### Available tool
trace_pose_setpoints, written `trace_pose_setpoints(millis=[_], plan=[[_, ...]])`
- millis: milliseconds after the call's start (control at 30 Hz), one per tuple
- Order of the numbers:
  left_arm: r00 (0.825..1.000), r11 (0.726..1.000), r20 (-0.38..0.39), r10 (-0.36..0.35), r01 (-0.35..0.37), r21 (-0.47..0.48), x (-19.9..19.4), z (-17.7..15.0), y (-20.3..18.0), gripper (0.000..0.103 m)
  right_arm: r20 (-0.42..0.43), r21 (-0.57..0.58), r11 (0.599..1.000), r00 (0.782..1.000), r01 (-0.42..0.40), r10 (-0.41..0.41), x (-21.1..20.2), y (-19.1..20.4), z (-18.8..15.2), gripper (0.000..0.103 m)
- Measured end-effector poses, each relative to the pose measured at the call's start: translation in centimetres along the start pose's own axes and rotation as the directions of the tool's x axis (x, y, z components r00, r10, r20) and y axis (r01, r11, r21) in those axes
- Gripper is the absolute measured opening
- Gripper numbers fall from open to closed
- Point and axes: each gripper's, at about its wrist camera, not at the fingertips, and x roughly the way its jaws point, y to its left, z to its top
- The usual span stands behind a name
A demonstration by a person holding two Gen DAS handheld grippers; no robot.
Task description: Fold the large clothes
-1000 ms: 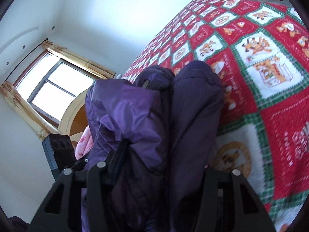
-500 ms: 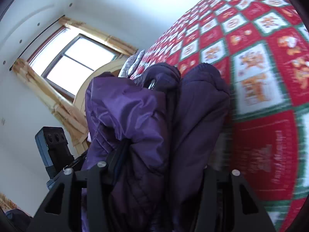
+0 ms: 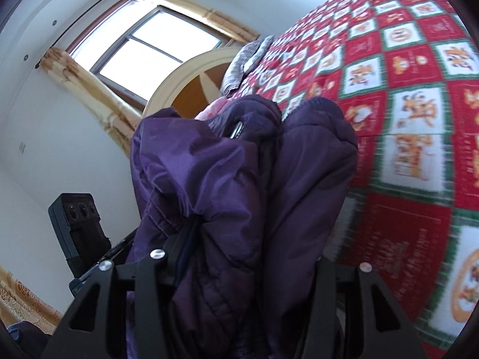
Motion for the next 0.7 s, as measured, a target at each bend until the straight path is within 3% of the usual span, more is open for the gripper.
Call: trace_pose_setpoints(millis=[367, 700], plan=[[0.996, 0.994, -0.028, 0.088, -0.090, -0.069, 0.5, -1.6, 4.9, 0.102, -0.101, -0.018, 1.000, 0.995, -0.007, 0.005, 5.6, 0.9, -0.8, 0.052], [0.994, 0.992, -0.048, 0.097, -0.100, -0.081, 1.6, -2.3, 6.1, 0.102, -0.121, -0.024, 1.000, 0.993, 0.013, -0.016, 6.8, 0.5, -0.7, 0.052]])
